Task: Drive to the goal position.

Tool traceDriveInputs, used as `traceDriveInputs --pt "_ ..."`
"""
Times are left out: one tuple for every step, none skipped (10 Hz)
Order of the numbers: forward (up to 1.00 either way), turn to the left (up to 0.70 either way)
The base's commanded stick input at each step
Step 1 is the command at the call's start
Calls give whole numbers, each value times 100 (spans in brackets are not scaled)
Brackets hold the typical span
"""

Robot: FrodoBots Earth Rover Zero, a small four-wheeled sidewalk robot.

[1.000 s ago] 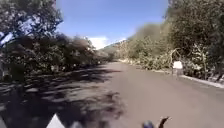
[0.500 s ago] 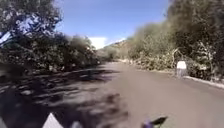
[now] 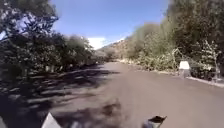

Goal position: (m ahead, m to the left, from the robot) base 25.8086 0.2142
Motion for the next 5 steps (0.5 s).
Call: traceDriveInputs --pt "50 0" --pt "50 -50" --pt "50 -50" --pt "50 -50" --pt "50 -50"
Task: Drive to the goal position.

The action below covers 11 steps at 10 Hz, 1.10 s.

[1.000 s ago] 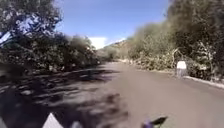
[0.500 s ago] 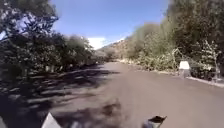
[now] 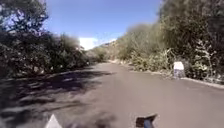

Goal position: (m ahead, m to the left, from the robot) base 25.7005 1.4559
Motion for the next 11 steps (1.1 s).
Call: traceDriveInputs --pt "50 -50" --pt "50 -50" --pt "50 -50" --pt "50 -43" --pt "50 -23" --pt "50 -3" --pt "50 0" --pt "50 0" --pt "50 0" --pt "50 0" --pt "50 0"
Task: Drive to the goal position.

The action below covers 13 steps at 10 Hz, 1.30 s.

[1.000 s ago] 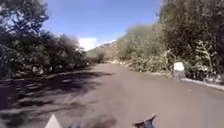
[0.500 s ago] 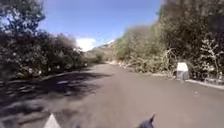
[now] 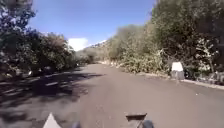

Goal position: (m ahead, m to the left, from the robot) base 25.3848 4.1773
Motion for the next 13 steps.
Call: traceDriveInputs --pt "50 0" --pt "50 0" --pt "50 0" --pt "50 0" --pt "50 0" --pt "50 0" --pt "50 0" --pt "50 0" --pt "50 0" --pt "50 0" --pt "50 0" --pt "50 0" --pt "50 0"
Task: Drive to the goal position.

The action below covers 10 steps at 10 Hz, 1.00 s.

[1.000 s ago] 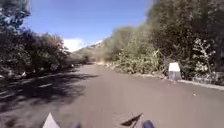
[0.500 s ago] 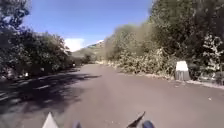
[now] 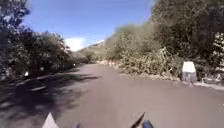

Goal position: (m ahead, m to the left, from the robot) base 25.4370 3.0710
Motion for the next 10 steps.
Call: traceDriveInputs --pt "50 0" --pt "50 0" --pt "50 0" --pt "50 0" --pt "50 0" --pt "50 0" --pt "50 0" --pt "50 0" --pt "50 0" --pt "50 0"
